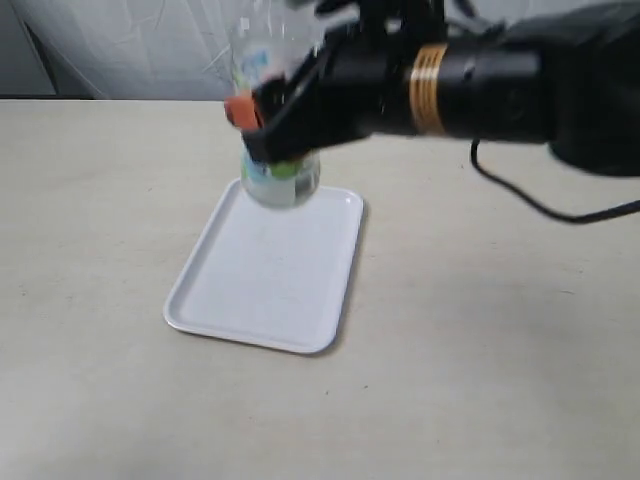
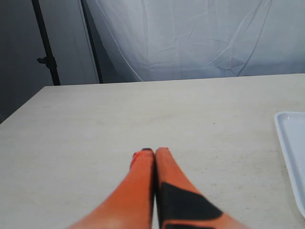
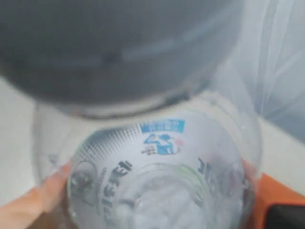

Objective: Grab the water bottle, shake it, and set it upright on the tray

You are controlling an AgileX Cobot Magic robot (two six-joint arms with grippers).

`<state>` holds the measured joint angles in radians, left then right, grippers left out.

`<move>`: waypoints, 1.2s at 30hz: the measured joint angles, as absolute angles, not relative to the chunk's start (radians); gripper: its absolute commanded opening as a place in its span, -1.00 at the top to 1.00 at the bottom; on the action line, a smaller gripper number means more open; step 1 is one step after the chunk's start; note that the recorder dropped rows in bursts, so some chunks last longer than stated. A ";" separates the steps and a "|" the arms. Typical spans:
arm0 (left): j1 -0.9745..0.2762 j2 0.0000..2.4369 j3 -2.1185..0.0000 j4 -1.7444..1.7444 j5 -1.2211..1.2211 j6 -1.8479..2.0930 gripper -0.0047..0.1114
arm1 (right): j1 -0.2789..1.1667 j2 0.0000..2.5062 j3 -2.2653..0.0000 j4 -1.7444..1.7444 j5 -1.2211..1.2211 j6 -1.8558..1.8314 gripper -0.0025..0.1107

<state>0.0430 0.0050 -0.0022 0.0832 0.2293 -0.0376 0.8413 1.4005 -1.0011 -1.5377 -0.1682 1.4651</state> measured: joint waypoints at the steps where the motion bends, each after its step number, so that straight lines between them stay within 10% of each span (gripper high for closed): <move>1: 0.043 0.005 -0.002 0.083 0.229 -0.038 0.92 | 0.841 1.361 -1.024 -1.538 -0.168 1.465 0.97; 36: 0.043 0.005 -0.002 0.083 0.229 -0.038 0.92 | 0.841 1.368 -0.932 -1.552 -0.164 1.465 0.97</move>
